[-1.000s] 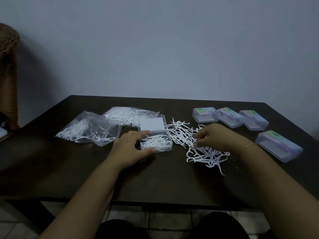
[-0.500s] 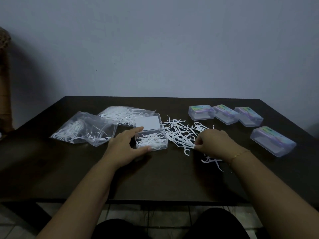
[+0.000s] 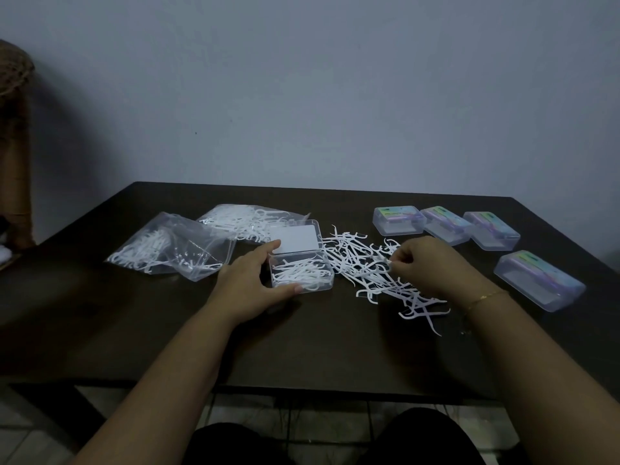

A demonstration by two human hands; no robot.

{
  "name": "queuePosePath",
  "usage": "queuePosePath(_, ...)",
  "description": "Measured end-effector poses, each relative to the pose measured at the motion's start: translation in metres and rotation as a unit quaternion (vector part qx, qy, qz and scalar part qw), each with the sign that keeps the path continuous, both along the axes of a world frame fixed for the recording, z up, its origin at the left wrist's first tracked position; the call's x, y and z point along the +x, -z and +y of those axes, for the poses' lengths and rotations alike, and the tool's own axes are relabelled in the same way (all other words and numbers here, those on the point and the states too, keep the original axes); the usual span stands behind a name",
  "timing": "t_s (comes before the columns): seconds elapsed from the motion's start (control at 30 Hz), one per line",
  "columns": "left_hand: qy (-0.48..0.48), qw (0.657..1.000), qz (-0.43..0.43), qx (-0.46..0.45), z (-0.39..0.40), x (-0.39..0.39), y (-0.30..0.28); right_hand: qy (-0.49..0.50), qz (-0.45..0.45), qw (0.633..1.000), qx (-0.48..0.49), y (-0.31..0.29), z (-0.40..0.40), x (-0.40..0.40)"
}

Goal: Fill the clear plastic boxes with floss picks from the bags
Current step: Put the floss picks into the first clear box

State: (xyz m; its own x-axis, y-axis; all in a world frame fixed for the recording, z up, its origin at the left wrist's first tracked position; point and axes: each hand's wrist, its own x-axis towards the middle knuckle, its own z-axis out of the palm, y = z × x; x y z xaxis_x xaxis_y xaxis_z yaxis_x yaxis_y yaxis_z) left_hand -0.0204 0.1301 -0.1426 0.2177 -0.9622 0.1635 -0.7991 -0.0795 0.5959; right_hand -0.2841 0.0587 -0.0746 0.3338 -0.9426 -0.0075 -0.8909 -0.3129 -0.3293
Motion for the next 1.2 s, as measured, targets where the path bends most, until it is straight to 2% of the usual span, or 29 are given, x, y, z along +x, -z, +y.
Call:
queuePosePath(0.3, -0.001, 1.0, 0.002, 0.004, -0.001, 0.003, 0.003, 0.024, -0.051, 0.997, -0.044, -0.005, -0.006, -0.002)
queuePosePath(0.43, -0.002, 1.0, 0.001, 0.001, -0.001, 0.002, 0.004, 0.033, -0.168, 0.984, -0.043, -0.008, -0.002, 0.003)
queuePosePath(0.57, -0.001, 1.0, 0.005, 0.001, -0.002, 0.004, 0.006, -0.01, -0.25, 0.968, 0.025, -0.009, 0.008, 0.024)
queuePosePath(0.73, -0.002, 1.0, 0.02, 0.007, -0.003, 0.005, 0.007, -0.059, -0.211, 0.976, 0.004, 0.014, 0.008, 0.069)
queuePosePath(0.93, -0.006, 1.0, 0.029, 0.001, -0.002, 0.005, 0.009, -0.079, -0.065, 0.994, -0.035, 0.03, 0.002, 0.093)
queuePosePath(1.07, -0.001, 1.0, 0.024, -0.006, -0.002, 0.005, 0.007, -0.09, -0.057, 0.993, -0.056, 0.027, 0.0, 0.085)
queuePosePath(1.2, 0.017, 0.999, 0.019, -0.022, 0.002, 0.003, 0.003, -0.027, -0.081, 0.995, -0.056, 0.029, -0.009, 0.071)
